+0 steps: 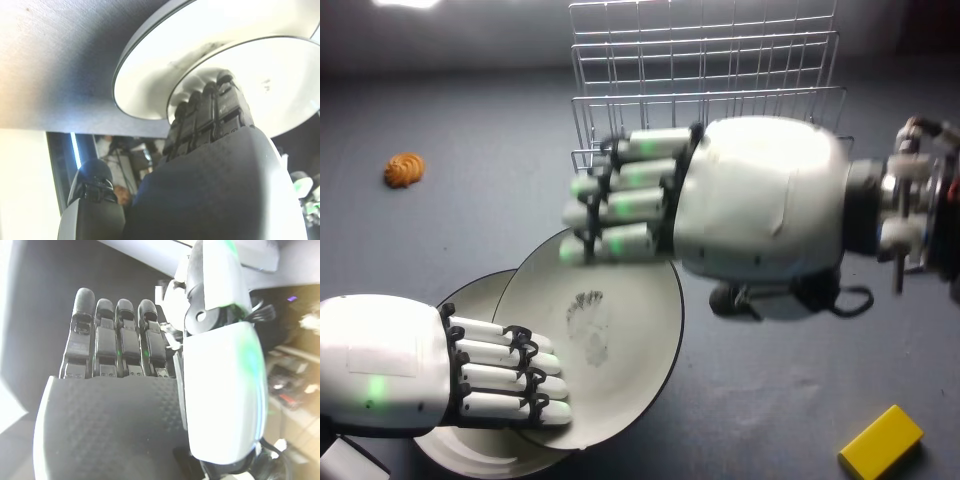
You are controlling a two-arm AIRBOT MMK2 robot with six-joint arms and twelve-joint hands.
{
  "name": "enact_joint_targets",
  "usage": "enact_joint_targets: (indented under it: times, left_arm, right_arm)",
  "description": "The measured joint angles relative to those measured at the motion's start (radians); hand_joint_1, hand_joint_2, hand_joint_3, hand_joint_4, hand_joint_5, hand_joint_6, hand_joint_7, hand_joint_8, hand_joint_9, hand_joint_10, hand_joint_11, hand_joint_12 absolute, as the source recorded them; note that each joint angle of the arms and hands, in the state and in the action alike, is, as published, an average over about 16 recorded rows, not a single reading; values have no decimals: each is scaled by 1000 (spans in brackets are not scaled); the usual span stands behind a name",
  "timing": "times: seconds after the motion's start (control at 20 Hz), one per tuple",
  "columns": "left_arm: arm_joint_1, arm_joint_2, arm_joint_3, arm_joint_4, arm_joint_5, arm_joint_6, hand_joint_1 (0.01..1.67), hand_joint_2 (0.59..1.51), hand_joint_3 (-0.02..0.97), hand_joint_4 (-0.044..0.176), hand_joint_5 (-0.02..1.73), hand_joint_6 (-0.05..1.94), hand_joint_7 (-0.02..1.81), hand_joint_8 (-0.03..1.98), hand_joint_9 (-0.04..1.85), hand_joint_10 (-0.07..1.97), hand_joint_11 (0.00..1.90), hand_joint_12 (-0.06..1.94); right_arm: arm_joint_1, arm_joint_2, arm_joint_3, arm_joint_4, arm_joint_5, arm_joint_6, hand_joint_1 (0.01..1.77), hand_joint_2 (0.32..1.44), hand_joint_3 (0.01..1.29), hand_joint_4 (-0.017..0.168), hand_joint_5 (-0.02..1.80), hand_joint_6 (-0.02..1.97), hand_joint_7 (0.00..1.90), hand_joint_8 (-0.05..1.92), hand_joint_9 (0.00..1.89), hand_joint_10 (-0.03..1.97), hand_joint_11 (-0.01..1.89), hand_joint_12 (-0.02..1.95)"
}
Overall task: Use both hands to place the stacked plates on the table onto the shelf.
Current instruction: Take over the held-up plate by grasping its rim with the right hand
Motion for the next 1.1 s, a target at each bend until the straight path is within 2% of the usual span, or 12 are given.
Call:
enact_joint_targets:
  times: [0.6,0.9,1.1]
  left_arm:
    - [0,0,-1,-3,0,0,26,1119,18,-4,22,-14,9,-10,-4,-18,17,-17]
    - [0,0,-2,-5,-1,0,26,1118,18,-5,29,-14,15,-10,1,-15,20,-12]
    - [0,0,-1,-13,-3,0,26,1121,18,-6,31,-14,17,-10,7,-11,25,0]
  right_arm:
    - [-52,-150,67,119,-24,-202,1279,932,16,1,334,19,260,13,224,15,13,959]
    - [-71,-195,93,148,-27,-243,1268,944,15,1,451,59,410,40,357,91,72,1133]
    - [-79,-211,102,146,-16,-251,1253,956,15,0,553,236,547,154,484,263,198,1306]
